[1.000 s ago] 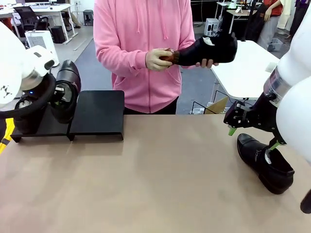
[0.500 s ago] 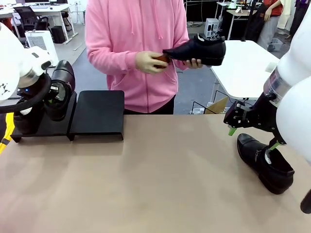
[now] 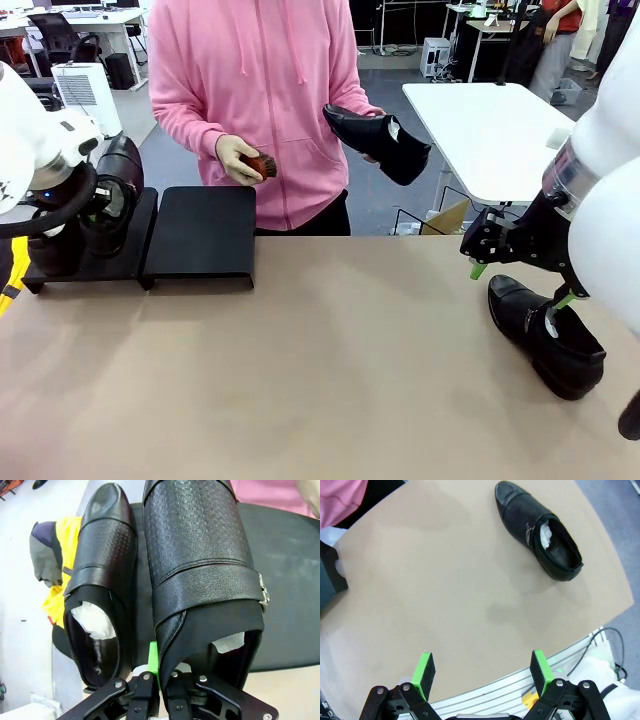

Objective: Organize the shoes by placing them on the stand.
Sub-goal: Place the Shoe from the middle of the table onto the Shoes Stand.

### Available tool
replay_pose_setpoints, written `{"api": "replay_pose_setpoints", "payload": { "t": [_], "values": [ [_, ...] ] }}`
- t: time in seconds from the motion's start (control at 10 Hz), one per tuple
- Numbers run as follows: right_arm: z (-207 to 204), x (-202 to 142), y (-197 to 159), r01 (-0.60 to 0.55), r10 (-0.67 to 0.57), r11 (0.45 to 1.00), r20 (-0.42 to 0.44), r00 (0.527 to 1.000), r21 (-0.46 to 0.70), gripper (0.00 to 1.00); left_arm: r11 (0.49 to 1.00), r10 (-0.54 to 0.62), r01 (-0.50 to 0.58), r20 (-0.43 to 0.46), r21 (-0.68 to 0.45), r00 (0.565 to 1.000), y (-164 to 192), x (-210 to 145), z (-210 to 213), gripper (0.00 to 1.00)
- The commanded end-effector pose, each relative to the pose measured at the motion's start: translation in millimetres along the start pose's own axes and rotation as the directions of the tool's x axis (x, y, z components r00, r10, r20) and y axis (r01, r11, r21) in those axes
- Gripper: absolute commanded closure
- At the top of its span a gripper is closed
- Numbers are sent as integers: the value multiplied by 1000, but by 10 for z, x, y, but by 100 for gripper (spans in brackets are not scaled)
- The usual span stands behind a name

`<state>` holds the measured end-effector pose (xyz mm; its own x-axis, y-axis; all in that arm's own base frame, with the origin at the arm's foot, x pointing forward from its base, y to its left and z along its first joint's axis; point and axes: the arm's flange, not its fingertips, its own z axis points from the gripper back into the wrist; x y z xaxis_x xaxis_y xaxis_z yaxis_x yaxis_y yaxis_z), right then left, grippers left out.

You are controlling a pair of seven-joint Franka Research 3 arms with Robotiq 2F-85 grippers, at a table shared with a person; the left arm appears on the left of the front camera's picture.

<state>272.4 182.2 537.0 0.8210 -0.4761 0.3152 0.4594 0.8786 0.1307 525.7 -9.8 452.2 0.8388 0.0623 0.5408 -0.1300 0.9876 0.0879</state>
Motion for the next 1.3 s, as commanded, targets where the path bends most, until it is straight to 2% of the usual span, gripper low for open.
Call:
{"api": "replay_pose_setpoints", "payload": {
  "t": [0.0, 0.5, 0.7, 0.8, 1.1, 1.2],
  "values": [
    [2, 13, 20, -8, 8, 1000, 3, 1000, 7, 0, 1000, 19, -19, 30, 17, 999, -21, 53, -106, 100],
    [2, 13, 20, -8, 8, 1000, 3, 1000, 7, 0, 1000, 21, -21, -1, 8, 1000, -36, -25, -273, 100],
    [2, 13, 20, -8, 8, 1000, 3, 1000, 7, 0, 999, 23, -23, 26, 24, 999, -33, -32, -311, 100],
    [2, 13, 20, -8, 8, 1000, 3, 1000, 7, 0, 999, 22, -23, 34, 28, 999, -33, -42, -336, 89],
    [2, 13, 20, -8, 8, 1000, 3, 1000, 7, 0, 999, 23, -25, 52, 42, 998, -2, -43, -465, 31],
    [2, 13, 20, -8, 8, 1000, 3, 1000, 7, 0, 998, 30, -33, 58, 48, 998, 3, -50, -469, 31]
  ]
}}
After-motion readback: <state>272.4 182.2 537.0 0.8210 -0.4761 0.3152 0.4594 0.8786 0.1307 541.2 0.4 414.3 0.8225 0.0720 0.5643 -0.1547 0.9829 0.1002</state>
